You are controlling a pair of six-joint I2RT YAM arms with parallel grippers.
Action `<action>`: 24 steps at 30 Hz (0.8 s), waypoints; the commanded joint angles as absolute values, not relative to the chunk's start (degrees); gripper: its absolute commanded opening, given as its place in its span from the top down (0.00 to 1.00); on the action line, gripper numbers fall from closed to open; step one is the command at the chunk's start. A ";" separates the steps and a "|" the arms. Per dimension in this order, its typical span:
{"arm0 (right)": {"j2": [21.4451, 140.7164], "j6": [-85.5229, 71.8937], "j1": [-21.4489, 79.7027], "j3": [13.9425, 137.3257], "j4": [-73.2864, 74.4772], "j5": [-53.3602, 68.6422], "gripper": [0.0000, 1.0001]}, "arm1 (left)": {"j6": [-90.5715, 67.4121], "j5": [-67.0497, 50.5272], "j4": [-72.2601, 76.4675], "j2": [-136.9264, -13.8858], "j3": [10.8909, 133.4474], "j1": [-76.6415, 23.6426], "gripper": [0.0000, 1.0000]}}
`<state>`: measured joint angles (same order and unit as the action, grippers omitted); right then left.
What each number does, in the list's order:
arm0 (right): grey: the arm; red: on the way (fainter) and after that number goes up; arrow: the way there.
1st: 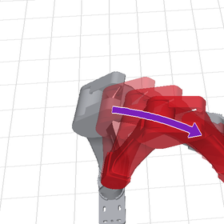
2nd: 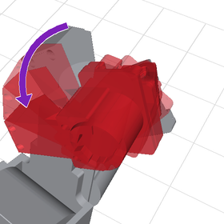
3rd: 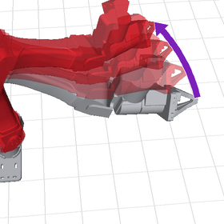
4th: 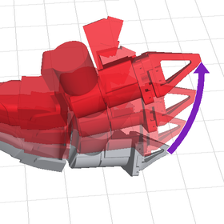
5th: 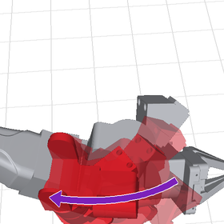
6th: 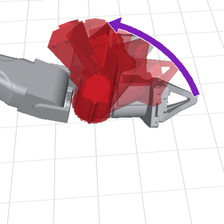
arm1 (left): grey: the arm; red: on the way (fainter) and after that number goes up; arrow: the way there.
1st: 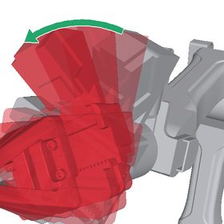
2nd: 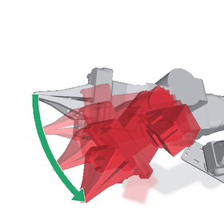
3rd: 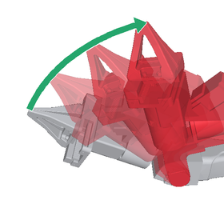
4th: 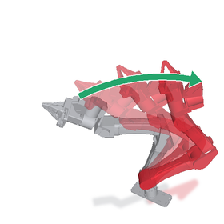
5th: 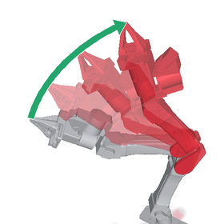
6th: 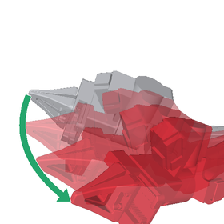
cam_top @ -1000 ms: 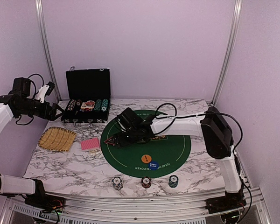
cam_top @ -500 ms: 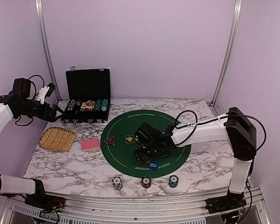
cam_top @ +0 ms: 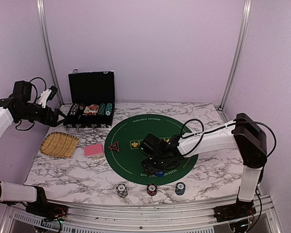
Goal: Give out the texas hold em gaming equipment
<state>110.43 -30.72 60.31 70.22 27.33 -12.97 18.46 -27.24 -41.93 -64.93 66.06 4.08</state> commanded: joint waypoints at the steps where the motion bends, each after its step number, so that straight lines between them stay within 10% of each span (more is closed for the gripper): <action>1: 109.74 -32.14 60.36 69.79 26.59 -13.39 0.29 | 19.06 -28.29 -43.45 -64.91 67.68 4.26 0.01; 24: 111.72 -30.31 56.64 72.21 26.62 -18.01 0.49 | 19.86 -26.85 -43.61 -64.35 67.68 4.31 0.01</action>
